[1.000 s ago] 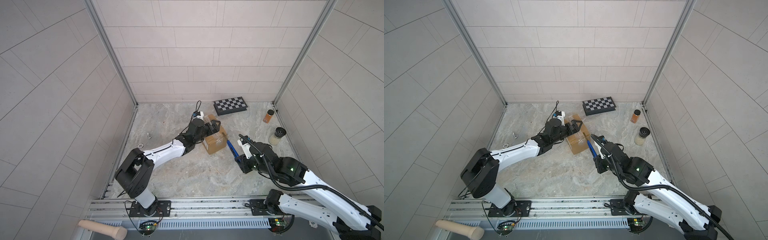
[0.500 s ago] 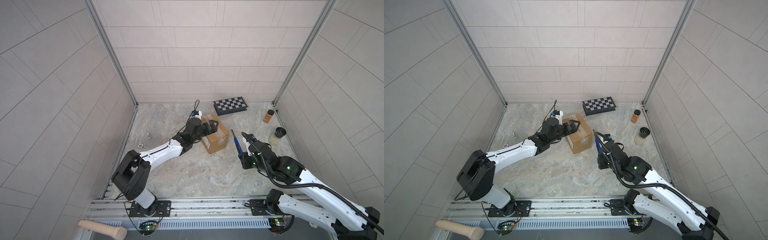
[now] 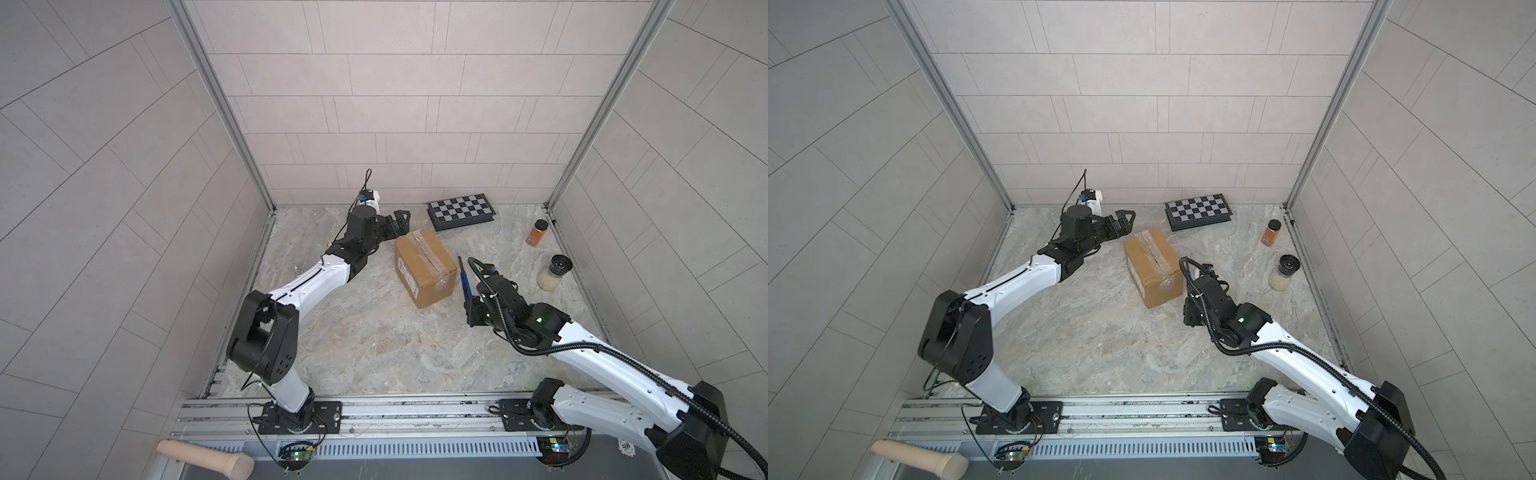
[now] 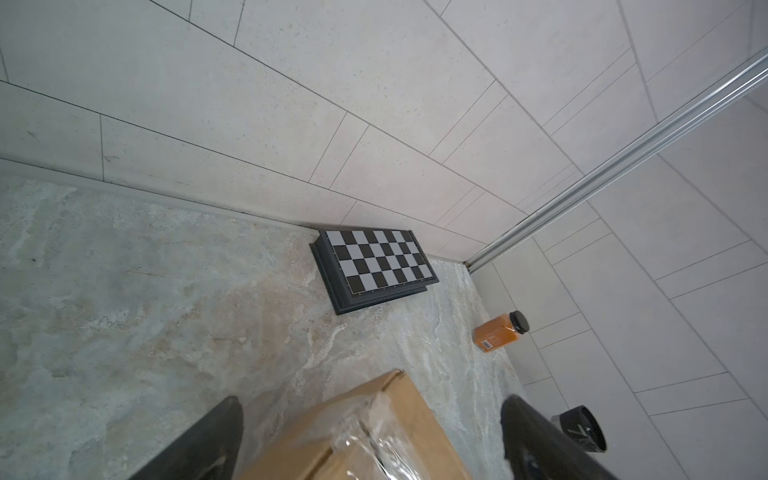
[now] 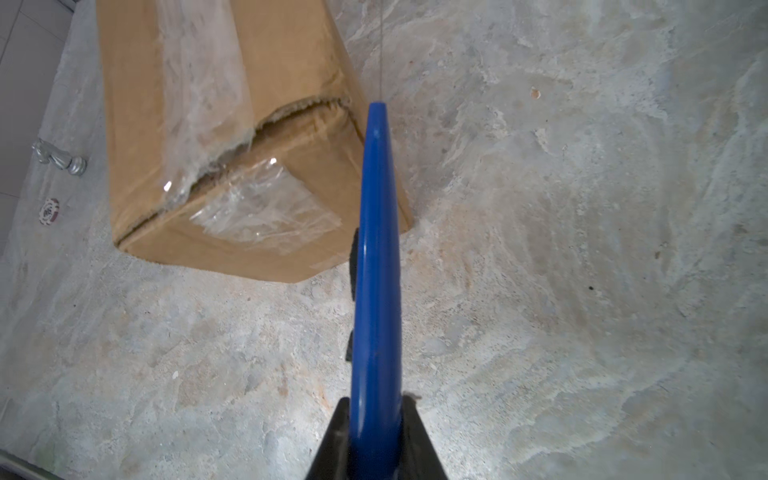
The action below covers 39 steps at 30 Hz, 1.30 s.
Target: Unpack the express box
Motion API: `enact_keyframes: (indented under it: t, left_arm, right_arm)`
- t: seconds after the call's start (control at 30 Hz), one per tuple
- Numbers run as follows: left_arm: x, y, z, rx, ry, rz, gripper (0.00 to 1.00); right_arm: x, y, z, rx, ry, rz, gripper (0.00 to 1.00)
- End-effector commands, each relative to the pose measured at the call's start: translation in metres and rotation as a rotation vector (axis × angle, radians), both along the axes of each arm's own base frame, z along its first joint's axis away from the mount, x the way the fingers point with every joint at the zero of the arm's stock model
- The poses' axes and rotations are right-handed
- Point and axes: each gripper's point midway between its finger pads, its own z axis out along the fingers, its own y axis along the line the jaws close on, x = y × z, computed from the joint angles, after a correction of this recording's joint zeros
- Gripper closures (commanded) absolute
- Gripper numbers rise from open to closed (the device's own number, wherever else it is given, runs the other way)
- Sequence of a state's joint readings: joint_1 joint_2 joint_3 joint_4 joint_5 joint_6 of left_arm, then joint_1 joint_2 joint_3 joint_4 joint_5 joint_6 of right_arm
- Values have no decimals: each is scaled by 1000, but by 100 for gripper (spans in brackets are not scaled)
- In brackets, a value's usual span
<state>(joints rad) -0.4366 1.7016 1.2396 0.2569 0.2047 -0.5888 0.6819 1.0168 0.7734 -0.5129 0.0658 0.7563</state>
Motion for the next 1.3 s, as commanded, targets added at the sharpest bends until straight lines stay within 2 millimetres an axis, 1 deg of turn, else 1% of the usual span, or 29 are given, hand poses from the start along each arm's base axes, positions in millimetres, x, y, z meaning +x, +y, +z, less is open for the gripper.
enact_keyframes:
  t: [0.0, 0.07, 0.13, 0.2, 0.3, 0.4, 0.5, 0.57, 0.6, 0.63, 0.7, 0.73, 0.77, 0.83, 0.9, 0.93, 1.0, 1.03, 1.1, 1.17, 1.2, 1.27]
  left_arm:
    - [5, -30, -16, 30, -6, -158, 0]
    - [3, -40, -23, -6, 11, -206, 0]
    - [-3, -43, -28, -34, 20, -229, 0]
    - [-12, -43, -30, -66, 23, -246, 0]
    - [-31, -37, -37, -98, 45, -249, 0]
    - [-57, -22, -44, -143, 62, -220, 0]
    - [-89, -5, -49, -175, 71, -188, 0]
    - [-115, 2, -49, -174, 70, -172, 0]
    - [-125, 3, -47, -172, 65, -169, 0]
    - [-141, -2, -45, -167, 61, -183, 0]
    - [-164, -3, -41, -149, 54, -180, 0]
    - [-175, -1, -40, -133, 54, -167, 0]
    - [-182, 5, -39, -123, 59, -145, 0]
    - [-193, 22, -38, -126, 61, -96, 0]
    - [-200, 42, -34, -90, 42, -32, 0]
    - [-203, 52, -31, -59, 27, -8, 0]
    - [-205, 67, -22, -13, 2, 26, 0]
    - [-203, 75, -20, 3, 0, 46, 0]
    - [-195, 90, -17, 19, 3, 85, 0]
    - [-181, 108, -19, 29, 12, 136, 0]
    - [-175, 112, -18, 33, 11, 147, 0]
    - [-163, 112, -15, 39, 1, 144, 0]
  right_arm:
    - [22, 9, 14, 75, -58, -38, 100]
    - [32, 11, 16, 80, -67, -44, 100]
    - [41, 13, 16, 75, -77, -44, 100]
    - [54, 14, 13, 72, -75, -43, 100]
    - [74, 17, 12, 86, -85, -42, 100]
    - [97, 23, 11, 63, -90, -12, 100]
    - [121, 32, 13, 21, -104, 28, 100]
    - [140, 42, 9, 19, -97, 59, 100]
    - [148, 47, 8, 25, -94, 71, 100]
    - [159, 53, 7, 29, -90, 81, 100]
    - [179, 63, 5, 31, -91, 102, 100]
    - [188, 65, 5, 31, -86, 100, 100]
    - [195, 64, 4, 29, -78, 90, 100]
    - [206, 55, 10, 36, -78, 59, 100]
    - [207, 41, 17, 37, -79, 35, 100]
    - [203, 31, 20, 31, -82, 20, 100]
    - [191, 14, 27, 14, -95, -5, 100]
    - [181, 6, 28, 5, -97, -17, 100]
    - [160, -5, 29, 4, -100, -34, 100]
    - [137, -12, 25, 26, -92, -46, 100]
    - [127, -13, 23, 37, -91, -48, 100]
    - [107, -13, 18, 47, -81, -48, 100]
